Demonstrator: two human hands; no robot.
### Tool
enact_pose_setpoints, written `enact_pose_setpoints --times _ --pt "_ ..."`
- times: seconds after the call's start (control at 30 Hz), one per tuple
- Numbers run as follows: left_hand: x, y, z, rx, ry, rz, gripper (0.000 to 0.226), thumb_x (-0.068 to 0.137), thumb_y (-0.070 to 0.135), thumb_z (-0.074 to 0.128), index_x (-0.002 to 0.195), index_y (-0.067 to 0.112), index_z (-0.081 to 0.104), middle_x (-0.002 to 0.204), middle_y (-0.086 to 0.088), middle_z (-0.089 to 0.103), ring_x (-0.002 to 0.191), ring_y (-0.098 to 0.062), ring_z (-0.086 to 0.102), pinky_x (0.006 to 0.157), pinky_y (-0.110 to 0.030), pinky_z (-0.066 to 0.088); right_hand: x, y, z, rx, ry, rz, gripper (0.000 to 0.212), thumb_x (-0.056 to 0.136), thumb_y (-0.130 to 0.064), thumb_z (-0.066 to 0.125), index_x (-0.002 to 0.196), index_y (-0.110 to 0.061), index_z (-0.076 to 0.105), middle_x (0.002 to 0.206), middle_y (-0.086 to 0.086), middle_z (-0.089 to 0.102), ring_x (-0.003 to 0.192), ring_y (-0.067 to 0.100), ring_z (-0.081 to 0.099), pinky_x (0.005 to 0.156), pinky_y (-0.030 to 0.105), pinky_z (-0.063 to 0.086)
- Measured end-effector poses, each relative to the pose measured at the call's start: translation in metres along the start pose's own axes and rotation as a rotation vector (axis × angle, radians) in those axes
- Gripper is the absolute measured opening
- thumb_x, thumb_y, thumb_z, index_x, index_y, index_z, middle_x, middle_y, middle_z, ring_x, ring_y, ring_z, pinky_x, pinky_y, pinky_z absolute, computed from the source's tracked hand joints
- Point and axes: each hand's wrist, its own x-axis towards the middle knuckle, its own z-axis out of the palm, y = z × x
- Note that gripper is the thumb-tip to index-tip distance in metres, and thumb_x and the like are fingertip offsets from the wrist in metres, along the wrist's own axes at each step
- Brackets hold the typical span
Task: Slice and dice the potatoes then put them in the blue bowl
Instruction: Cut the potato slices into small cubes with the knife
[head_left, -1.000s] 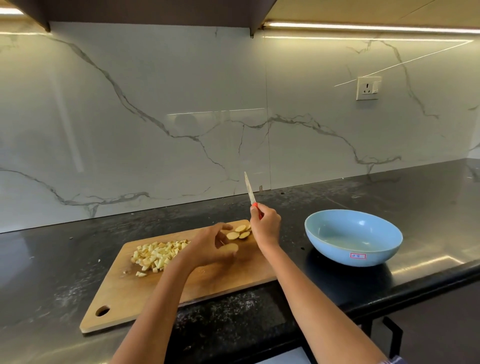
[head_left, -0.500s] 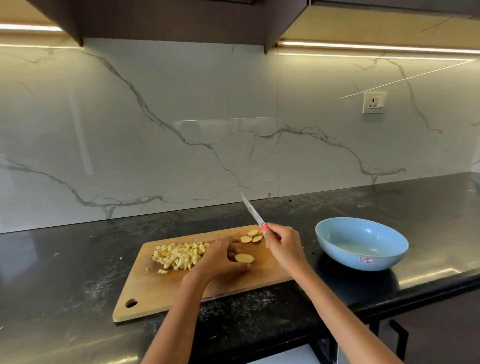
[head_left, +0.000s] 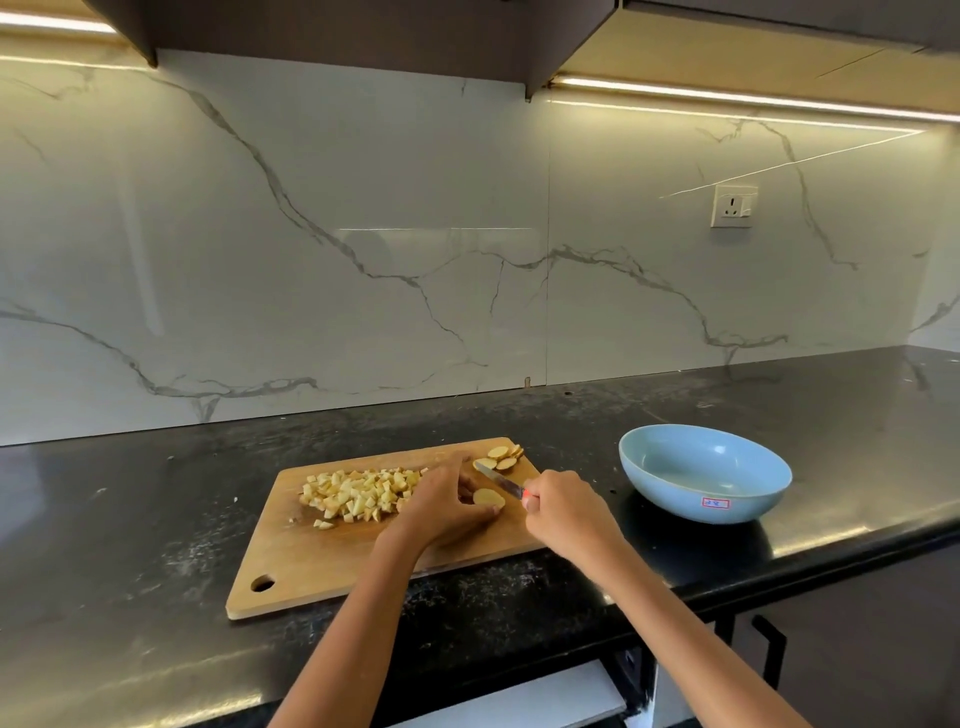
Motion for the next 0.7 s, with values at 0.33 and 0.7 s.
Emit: enact_pose_setpoints --times 0.33,0.7 --pt "-0.003 0.000 -0.003 -0.029 0.012 -0.018 0.081 0.074 0.033 0.076 0.139 0.013 0.032 0.097 0.004 0.059 0.091 -0.010 0.055 0.090 -0.025 0.047 -0.011 -0.009 -0.007 -0.017 -0.048 0.012 0.019 0.092 -0.017 0.048 0.093 -0.011 0.065 0.085 0.005 0.062 0.080 0.020 0.063 0.070 0.030 0.049" --pt "0.000 0.001 -0.003 -0.030 0.005 -0.039 0.080 0.073 0.030 0.077 0.138 0.013 0.034 0.097 0.001 0.062 0.087 -0.009 0.056 0.086 -0.023 0.047 -0.010 -0.026 -0.010 0.010 -0.127 0.053 0.020 0.092 -0.015 0.051 0.072 -0.011 0.052 0.072 0.000 0.052 0.078 0.021 0.059 0.066 0.030 0.044"
